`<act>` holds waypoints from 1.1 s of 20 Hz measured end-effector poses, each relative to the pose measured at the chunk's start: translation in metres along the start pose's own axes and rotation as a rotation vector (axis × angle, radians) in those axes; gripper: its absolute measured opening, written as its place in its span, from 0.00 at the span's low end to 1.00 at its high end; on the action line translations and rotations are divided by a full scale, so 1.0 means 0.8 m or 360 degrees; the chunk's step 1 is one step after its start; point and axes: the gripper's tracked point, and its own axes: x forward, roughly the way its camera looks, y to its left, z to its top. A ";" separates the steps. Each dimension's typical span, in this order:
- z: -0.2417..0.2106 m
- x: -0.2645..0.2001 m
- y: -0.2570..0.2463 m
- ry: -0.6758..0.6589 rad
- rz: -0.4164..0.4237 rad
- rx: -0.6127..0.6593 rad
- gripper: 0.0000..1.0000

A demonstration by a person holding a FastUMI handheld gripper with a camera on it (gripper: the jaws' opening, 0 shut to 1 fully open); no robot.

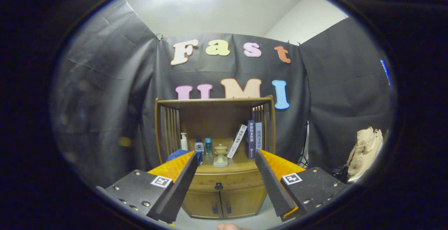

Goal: Pull open the drawer, take out the items inside it, and place them on the countertop above the cabinet.

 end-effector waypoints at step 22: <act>0.010 -0.009 0.016 -0.0048 0.0053 -0.0013 0.99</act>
